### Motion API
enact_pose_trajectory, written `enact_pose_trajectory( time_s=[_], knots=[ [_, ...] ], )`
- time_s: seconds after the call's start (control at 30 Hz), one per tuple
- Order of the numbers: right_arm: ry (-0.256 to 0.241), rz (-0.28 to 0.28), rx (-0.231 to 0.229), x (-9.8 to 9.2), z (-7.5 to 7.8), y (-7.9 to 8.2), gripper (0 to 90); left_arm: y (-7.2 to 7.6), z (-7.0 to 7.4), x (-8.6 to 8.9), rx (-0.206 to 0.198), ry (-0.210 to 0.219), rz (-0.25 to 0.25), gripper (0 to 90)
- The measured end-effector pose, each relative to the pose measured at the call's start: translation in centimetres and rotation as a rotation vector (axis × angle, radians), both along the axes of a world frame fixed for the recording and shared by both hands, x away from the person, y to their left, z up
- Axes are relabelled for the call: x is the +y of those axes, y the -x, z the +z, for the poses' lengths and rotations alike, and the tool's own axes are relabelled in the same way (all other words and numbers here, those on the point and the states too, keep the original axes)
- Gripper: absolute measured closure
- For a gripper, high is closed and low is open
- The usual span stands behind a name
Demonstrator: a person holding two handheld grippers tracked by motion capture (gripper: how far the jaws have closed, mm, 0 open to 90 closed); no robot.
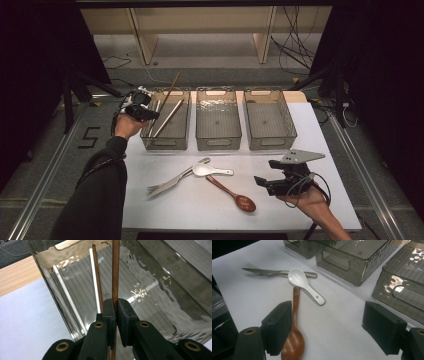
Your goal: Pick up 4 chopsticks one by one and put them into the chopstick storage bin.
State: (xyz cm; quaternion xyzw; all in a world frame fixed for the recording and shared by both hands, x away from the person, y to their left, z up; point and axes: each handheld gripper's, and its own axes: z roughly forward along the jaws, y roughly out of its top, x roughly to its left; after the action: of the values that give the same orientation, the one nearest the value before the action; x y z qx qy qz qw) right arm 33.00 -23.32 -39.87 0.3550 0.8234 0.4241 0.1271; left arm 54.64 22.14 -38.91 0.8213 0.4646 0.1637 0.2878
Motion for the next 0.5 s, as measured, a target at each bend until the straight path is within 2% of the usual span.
enact_pose_trajectory(
  time_s=[0.13,0.27,0.4,0.5],
  knots=[
    [0.000,0.000,0.000,0.0,0.0,0.0,25.1,0.0,-0.1,0.1,0.005,0.001,0.011,82.3],
    [0.000,-0.001,0.001,0.0,0.0,0.0,25.1,0.3,0.0,0.2,0.007,0.009,0.024,76.6],
    [-0.001,-0.001,0.001,0.0,0.0,0.0,25.1,1.1,0.2,0.1,0.018,0.014,0.014,67.7],
    [-0.001,-0.003,0.001,0.0,0.0,0.0,25.1,2.0,0.3,0.1,0.024,0.026,0.009,56.4]
  ],
)
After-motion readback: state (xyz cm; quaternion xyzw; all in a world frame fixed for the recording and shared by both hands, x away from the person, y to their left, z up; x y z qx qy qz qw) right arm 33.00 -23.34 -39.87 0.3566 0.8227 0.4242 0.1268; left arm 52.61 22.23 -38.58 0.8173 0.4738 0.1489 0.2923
